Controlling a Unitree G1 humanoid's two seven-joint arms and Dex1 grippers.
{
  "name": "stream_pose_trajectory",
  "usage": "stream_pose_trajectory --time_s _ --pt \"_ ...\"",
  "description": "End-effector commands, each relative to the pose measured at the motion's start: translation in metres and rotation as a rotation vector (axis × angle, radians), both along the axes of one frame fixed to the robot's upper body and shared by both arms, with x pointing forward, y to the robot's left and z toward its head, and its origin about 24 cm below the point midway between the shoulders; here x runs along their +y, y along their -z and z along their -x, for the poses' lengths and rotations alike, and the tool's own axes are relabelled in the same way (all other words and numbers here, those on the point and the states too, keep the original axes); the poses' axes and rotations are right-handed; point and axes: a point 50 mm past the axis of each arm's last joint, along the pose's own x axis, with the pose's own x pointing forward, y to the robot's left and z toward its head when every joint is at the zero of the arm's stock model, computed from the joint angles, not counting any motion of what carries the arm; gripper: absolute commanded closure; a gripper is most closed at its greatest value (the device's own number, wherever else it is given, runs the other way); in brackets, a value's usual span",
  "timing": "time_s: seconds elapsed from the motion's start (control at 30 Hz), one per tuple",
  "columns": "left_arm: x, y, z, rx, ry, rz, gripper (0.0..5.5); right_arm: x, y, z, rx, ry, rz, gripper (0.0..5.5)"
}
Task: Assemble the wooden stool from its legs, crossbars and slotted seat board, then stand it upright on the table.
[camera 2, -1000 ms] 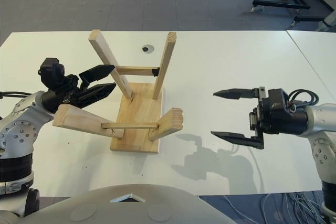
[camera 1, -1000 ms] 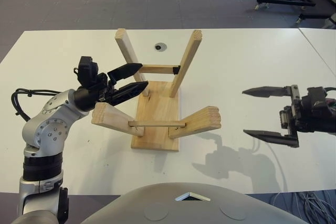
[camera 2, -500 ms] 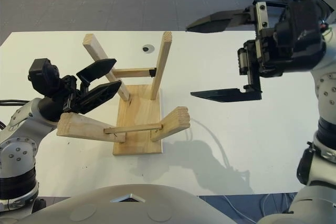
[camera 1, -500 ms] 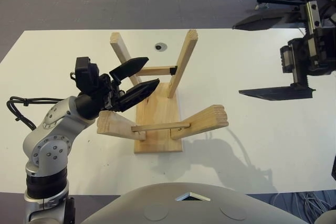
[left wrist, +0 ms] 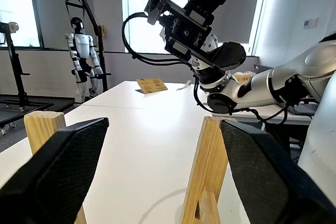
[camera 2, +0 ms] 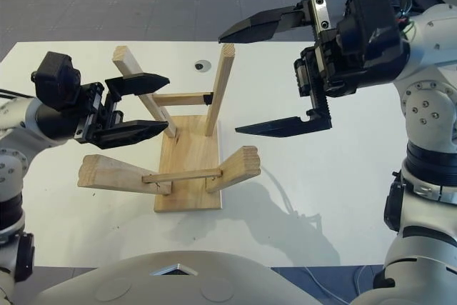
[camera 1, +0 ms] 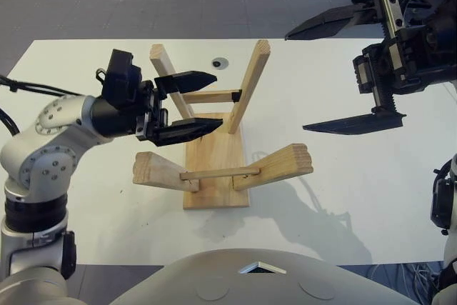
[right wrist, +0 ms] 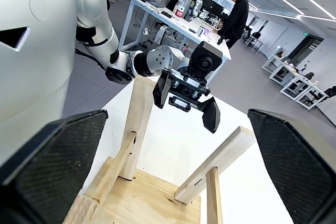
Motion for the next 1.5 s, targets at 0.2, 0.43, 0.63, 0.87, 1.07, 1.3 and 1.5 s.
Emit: stream_pose_trajectory --time_s 0.2,0.43,0.63,0.87,1.07,1.3,1.5 --pt "-0.01 -0.033 -0.008 -0.165 0.22 -0.364 1.62 0.002 0.011 0.027 0.004 0.108 -0.057 0.58" --pt "-0.033 -0.035 -0.022 -0.364 0.313 -0.507 1.62 -0.009 0.017 0.046 0.006 0.243 -0.113 0.58" --pt "-0.039 -0.026 -0.01 -0.331 0.42 -0.519 1.62 -0.028 0.02 0.056 0.032 0.348 -0.163 0.58" --pt "-0.042 -0.014 -0.011 -0.32 0.357 -0.518 1.62 -0.026 0.032 0.057 0.062 0.427 -0.248 0.58" --pt "-0.044 0.002 -0.012 -0.332 0.34 -0.565 1.62 -0.021 0.037 0.062 0.076 0.437 -0.268 0.58" --pt "-0.046 0.009 -0.013 -0.341 0.367 -0.592 1.62 -0.019 0.037 0.061 0.075 0.441 -0.272 0.58" --pt "-0.048 0.011 -0.012 -0.335 0.38 -0.61 1.62 -0.017 0.036 0.06 0.076 0.437 -0.272 0.58"
